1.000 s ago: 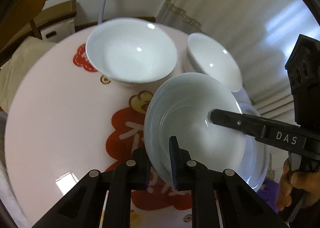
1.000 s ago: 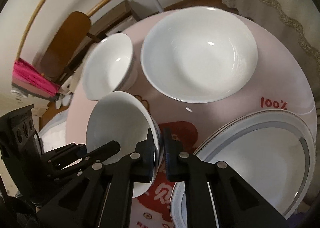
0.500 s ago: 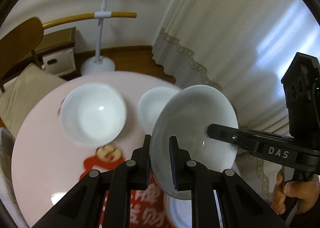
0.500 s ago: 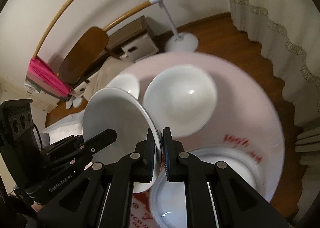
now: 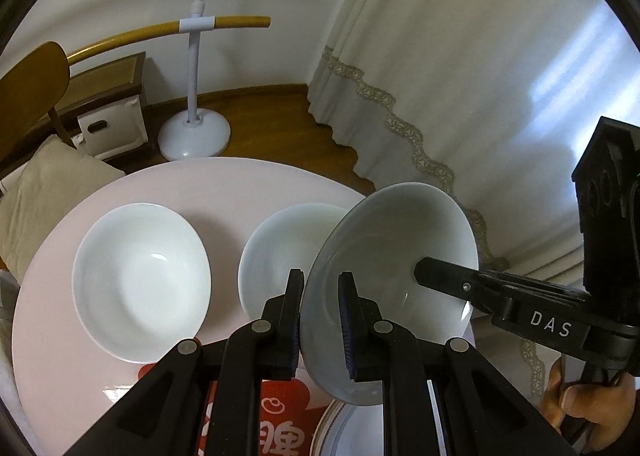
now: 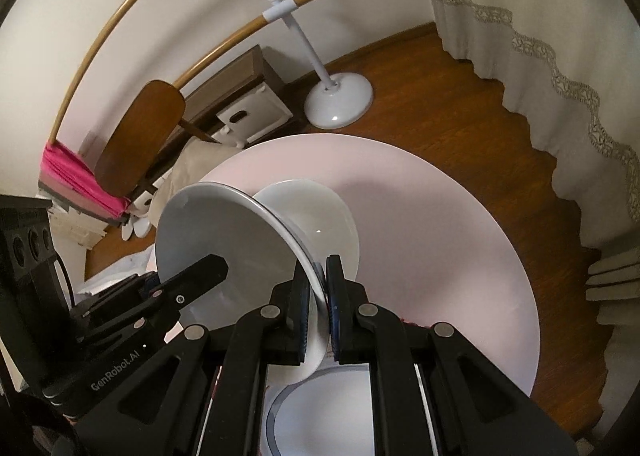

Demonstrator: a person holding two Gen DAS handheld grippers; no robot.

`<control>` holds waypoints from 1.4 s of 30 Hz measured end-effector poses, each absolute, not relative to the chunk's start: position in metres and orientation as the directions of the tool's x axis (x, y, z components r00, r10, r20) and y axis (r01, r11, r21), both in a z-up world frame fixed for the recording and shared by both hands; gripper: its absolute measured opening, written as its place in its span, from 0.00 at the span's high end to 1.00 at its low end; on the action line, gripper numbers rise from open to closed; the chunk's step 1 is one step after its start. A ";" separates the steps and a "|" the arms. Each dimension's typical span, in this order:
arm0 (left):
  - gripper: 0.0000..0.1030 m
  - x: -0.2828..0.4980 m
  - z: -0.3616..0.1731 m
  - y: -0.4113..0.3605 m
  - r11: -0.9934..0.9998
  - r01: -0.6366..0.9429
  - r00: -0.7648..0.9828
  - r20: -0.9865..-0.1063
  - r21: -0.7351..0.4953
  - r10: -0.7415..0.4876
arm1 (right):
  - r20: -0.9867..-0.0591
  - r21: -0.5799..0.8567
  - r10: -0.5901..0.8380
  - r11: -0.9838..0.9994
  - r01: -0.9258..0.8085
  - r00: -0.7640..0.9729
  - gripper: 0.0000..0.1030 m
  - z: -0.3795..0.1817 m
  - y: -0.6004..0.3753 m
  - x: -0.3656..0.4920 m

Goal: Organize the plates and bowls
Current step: 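Lift and carry the left-held bowl while the right tool carries its bowl, then lower the left-held bowl into another bowl and open while the right tool does likewise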

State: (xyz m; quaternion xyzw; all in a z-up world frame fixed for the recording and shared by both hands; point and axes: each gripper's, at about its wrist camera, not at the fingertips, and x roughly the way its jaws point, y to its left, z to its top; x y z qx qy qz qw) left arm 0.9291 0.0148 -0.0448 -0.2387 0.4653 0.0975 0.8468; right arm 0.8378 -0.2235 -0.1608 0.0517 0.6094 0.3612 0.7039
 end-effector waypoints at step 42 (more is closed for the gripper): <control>0.87 0.981 -0.102 0.049 0.831 -0.446 0.473 -0.876 -0.331 -0.095 | -0.947 0.227 0.309 0.839 -0.495 0.090 0.75 -0.191 -0.185 0.838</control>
